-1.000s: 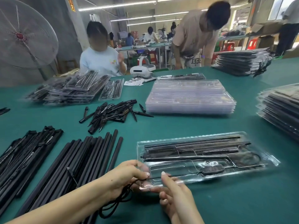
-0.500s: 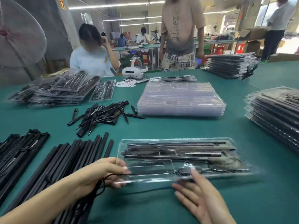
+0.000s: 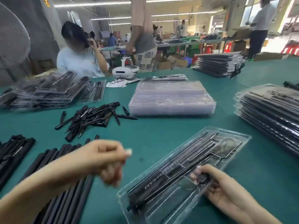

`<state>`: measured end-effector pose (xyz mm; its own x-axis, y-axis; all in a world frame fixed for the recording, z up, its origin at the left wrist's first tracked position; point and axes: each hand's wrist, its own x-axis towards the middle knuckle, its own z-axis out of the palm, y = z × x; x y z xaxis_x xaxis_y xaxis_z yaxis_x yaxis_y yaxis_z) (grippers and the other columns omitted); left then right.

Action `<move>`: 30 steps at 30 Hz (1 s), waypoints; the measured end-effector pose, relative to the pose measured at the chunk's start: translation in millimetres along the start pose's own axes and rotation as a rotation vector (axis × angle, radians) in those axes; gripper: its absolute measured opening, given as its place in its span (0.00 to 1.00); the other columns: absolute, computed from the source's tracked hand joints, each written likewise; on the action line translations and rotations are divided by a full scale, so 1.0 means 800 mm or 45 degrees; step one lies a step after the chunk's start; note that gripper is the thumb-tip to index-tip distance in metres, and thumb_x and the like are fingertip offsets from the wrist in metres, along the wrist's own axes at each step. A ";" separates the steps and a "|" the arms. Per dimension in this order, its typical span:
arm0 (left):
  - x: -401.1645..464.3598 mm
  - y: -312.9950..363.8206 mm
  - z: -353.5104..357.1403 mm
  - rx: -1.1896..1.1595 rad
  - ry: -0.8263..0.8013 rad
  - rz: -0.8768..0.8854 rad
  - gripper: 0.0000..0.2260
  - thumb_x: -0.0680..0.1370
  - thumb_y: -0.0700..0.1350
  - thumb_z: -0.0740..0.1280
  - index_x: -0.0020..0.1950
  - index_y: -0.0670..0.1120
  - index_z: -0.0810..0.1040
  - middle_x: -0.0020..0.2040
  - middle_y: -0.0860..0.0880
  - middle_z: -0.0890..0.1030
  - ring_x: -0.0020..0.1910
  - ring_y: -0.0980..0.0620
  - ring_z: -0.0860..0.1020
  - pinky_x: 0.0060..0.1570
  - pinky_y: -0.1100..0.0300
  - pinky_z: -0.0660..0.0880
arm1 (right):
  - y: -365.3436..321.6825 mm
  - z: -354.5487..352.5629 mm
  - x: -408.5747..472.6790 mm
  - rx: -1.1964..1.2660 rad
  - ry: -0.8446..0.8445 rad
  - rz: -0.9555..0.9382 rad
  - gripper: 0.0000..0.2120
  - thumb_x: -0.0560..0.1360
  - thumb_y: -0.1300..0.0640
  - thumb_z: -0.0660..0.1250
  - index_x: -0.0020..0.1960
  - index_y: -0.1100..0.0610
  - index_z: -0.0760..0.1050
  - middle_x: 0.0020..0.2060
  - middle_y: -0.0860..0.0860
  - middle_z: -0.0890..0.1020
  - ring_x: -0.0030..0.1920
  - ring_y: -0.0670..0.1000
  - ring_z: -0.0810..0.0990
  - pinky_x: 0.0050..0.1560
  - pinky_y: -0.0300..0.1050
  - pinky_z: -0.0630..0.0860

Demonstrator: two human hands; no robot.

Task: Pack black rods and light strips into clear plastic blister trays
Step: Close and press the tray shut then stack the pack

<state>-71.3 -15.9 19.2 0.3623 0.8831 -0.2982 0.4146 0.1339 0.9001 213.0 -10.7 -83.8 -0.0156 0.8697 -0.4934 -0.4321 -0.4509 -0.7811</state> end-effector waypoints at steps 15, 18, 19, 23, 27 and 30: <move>0.155 -0.038 0.118 -0.299 0.447 -0.043 0.23 0.62 0.44 0.82 0.52 0.44 0.77 0.47 0.44 0.85 0.46 0.49 0.83 0.49 0.53 0.81 | -0.055 0.007 0.050 -0.652 -0.150 -0.015 0.04 0.68 0.64 0.71 0.38 0.65 0.82 0.34 0.60 0.82 0.27 0.50 0.75 0.29 0.38 0.70; 0.156 -0.045 0.123 -0.249 0.549 -0.114 0.29 0.61 0.46 0.82 0.57 0.43 0.74 0.52 0.44 0.82 0.51 0.46 0.81 0.54 0.46 0.78 | -0.054 0.013 0.059 -0.823 -0.127 -0.037 0.05 0.66 0.62 0.71 0.38 0.65 0.80 0.31 0.58 0.81 0.24 0.48 0.73 0.23 0.35 0.67; 0.156 -0.048 0.122 -0.214 0.579 -0.123 0.30 0.61 0.47 0.82 0.57 0.43 0.73 0.53 0.44 0.81 0.53 0.46 0.80 0.55 0.46 0.77 | -0.052 0.014 0.062 -0.862 -0.114 -0.062 0.05 0.66 0.62 0.71 0.37 0.65 0.80 0.30 0.58 0.80 0.25 0.48 0.73 0.24 0.35 0.67; 0.161 -0.054 0.123 -0.142 0.610 -0.129 0.37 0.59 0.50 0.81 0.63 0.43 0.70 0.59 0.44 0.78 0.58 0.44 0.77 0.59 0.47 0.75 | -0.048 0.019 0.070 -0.957 -0.024 -0.149 0.05 0.66 0.63 0.71 0.33 0.63 0.77 0.25 0.55 0.76 0.26 0.50 0.73 0.29 0.39 0.69; 0.163 -0.061 0.131 -0.142 0.641 -0.151 0.37 0.61 0.50 0.81 0.64 0.42 0.69 0.59 0.46 0.77 0.56 0.47 0.78 0.58 0.50 0.75 | -0.049 0.022 0.069 -1.014 -0.019 -0.139 0.07 0.66 0.66 0.69 0.31 0.62 0.74 0.23 0.55 0.76 0.26 0.52 0.71 0.30 0.42 0.67; 0.160 -0.064 0.129 -0.192 0.614 -0.173 0.43 0.59 0.52 0.80 0.67 0.41 0.66 0.59 0.47 0.77 0.55 0.49 0.78 0.57 0.54 0.76 | -0.051 0.021 0.065 -1.004 -0.057 -0.106 0.04 0.67 0.64 0.71 0.36 0.63 0.77 0.29 0.57 0.78 0.31 0.53 0.73 0.31 0.42 0.67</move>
<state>39.9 43.7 -97.9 -0.1269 0.9551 -0.2676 0.2933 0.2939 0.9097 214.6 56.5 -71.5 -0.0545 0.9065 -0.4186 0.3327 -0.3788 -0.8636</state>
